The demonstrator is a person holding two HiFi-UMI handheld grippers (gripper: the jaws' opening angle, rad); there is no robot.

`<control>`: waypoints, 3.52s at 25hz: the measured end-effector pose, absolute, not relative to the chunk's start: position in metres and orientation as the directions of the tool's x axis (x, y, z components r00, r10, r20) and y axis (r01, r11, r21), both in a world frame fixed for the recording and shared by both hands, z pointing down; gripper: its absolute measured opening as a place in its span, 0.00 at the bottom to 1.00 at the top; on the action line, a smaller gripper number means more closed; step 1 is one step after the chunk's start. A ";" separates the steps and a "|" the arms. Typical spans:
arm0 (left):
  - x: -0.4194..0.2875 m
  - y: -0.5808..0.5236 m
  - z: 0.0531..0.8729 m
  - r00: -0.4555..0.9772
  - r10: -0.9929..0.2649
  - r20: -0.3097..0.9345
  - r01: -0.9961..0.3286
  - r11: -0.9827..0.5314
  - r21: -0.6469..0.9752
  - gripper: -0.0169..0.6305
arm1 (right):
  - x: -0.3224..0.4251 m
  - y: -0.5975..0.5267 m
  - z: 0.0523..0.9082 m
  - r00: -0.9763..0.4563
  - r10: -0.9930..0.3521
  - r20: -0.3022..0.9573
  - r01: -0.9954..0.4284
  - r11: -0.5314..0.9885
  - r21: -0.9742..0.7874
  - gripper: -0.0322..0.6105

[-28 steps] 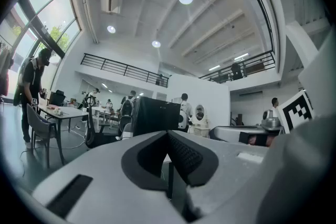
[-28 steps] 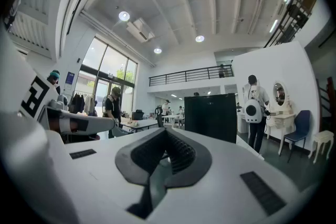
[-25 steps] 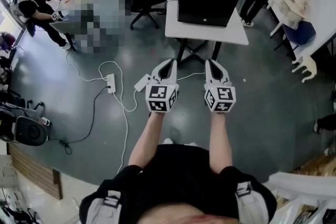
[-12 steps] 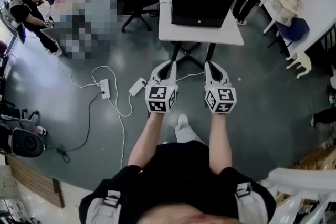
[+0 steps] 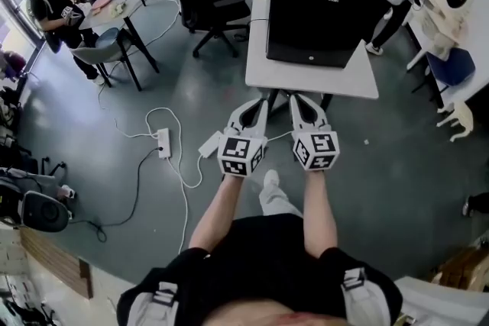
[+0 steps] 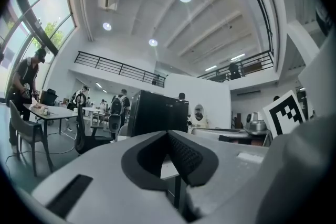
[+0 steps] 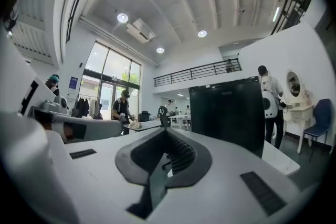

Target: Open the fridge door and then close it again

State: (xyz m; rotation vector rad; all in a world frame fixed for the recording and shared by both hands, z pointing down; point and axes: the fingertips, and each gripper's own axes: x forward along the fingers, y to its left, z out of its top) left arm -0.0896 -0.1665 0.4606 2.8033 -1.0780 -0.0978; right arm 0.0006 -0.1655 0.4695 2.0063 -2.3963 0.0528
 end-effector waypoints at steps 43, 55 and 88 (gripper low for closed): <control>0.075 -0.546 0.438 0.861 -0.508 0.035 -0.507 -0.861 -0.044 0.37 | 0.102 -0.524 0.344 -0.148 -0.942 0.300 -0.517 0.332 0.789 0.26; 0.078 -0.546 0.442 0.896 -0.444 0.009 -0.444 -0.896 0.005 0.37 | 0.100 -0.521 0.350 -0.127 -0.924 0.361 -0.489 0.375 0.788 0.19; 0.073 -0.346 0.446 0.734 -0.675 -0.074 -0.678 -0.735 -0.022 0.36 | 0.106 -0.341 0.348 -0.395 -0.894 0.210 -0.327 0.350 0.878 0.21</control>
